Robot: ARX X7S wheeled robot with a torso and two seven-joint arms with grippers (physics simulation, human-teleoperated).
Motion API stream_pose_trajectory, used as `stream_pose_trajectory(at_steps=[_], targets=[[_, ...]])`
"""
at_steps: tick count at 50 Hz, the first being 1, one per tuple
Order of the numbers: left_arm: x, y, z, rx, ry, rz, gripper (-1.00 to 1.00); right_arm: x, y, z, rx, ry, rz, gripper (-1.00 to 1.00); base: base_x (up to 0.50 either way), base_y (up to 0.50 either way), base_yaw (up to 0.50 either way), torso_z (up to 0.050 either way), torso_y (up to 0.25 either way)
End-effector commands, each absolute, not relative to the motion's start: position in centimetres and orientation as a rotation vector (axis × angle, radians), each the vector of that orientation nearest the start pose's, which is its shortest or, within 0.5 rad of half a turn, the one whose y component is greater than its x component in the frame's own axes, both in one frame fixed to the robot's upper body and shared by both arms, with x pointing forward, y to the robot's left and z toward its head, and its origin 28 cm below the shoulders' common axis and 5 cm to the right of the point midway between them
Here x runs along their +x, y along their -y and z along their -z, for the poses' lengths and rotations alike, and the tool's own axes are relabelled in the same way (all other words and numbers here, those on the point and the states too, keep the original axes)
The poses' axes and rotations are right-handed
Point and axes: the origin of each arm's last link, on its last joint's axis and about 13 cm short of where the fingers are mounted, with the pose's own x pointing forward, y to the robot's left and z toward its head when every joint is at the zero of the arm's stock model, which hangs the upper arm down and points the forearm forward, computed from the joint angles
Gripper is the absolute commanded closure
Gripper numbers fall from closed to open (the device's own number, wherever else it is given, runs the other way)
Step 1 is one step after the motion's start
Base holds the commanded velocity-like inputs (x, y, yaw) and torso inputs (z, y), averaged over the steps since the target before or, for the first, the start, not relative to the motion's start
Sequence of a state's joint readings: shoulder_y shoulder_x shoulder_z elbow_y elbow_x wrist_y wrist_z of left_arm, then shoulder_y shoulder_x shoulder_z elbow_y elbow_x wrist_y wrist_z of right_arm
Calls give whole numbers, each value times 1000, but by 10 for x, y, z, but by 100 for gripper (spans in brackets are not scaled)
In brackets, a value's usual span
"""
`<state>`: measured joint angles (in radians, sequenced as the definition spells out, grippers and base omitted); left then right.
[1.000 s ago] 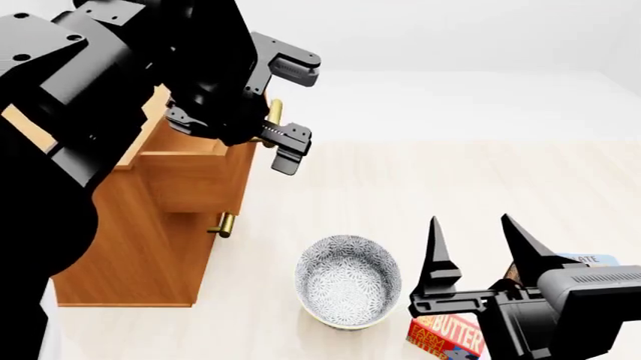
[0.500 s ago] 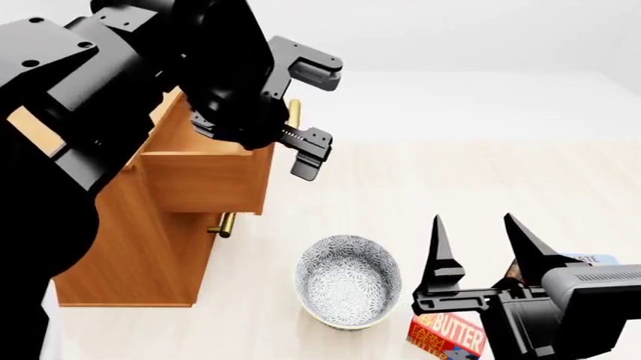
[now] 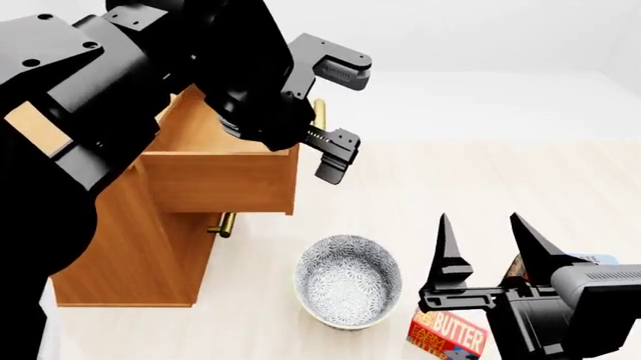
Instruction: Put the butter at the back in the top drawer of the cabinet and close it.
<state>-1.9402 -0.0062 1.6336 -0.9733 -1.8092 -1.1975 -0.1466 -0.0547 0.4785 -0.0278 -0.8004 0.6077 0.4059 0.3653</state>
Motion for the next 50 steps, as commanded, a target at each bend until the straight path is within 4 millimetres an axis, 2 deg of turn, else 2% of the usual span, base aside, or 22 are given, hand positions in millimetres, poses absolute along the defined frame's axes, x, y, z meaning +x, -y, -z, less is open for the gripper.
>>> stream_pose_trajectory(at_steps=[1,20,50], targets=[[349,-114,-341,327,-847,534,-100,167,129,-145,98,207,-76,-100,0,0,0,0,0],[342,-103,-350,279,-813,655,-100,166,130,-145,103,209,-74,-100,0,0,0,0,0],[339,-96,-348,229,-809,736,-100,166,132,-146,107,211,-70,-100,0,0,0,0,0]])
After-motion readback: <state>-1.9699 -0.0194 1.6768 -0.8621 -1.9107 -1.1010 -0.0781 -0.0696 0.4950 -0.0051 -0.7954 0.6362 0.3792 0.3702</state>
